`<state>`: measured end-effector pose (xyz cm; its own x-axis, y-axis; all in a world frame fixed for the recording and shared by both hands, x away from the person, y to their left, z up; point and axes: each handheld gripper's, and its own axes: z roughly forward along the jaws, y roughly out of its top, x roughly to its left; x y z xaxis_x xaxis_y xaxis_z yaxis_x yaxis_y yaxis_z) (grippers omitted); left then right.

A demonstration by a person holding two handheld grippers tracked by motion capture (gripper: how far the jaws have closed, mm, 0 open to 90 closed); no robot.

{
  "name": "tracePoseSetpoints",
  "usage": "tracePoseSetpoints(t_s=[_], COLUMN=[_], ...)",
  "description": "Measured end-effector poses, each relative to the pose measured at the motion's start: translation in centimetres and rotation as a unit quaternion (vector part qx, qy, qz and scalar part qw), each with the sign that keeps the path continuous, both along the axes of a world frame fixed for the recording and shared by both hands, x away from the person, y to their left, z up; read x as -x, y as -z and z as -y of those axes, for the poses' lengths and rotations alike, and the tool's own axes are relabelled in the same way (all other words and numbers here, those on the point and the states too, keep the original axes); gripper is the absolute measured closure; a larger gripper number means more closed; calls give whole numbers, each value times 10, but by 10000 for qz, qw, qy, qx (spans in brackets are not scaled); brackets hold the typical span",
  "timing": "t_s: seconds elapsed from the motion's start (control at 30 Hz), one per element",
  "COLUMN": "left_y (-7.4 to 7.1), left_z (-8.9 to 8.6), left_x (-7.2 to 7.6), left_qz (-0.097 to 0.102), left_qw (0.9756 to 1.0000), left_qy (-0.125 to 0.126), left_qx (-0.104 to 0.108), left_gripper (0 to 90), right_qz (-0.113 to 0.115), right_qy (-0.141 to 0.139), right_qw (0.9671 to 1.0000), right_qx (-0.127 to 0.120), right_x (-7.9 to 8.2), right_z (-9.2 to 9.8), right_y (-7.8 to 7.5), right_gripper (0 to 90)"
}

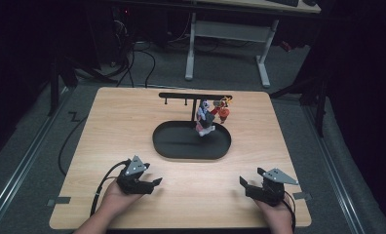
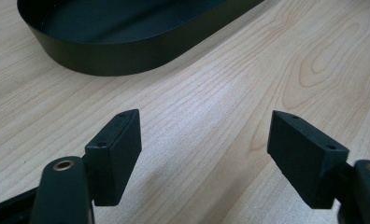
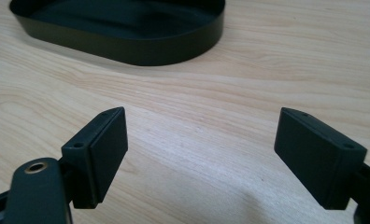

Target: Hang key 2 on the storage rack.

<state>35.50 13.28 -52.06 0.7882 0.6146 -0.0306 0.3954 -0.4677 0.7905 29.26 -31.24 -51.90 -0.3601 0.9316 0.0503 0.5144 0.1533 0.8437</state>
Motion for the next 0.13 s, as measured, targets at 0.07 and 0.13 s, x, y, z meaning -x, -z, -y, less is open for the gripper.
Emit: tracePoseSetpoints(t_s=[0.07,0.13], left_y=[-2,-3], left_z=[-3,-5], left_x=[0,-1], left_qz=[46,62], left_qw=[10000,10000], left_qy=[10,-9], left_qx=[-13,16], left_gripper=[263,261], right_qz=[-57,-59], right_qy=[100,181], right_qw=[9999,9998], right_qx=[-25,-82], right_x=[0,0], right_z=[2,4], right_y=[1,1], right_gripper=[176,176])
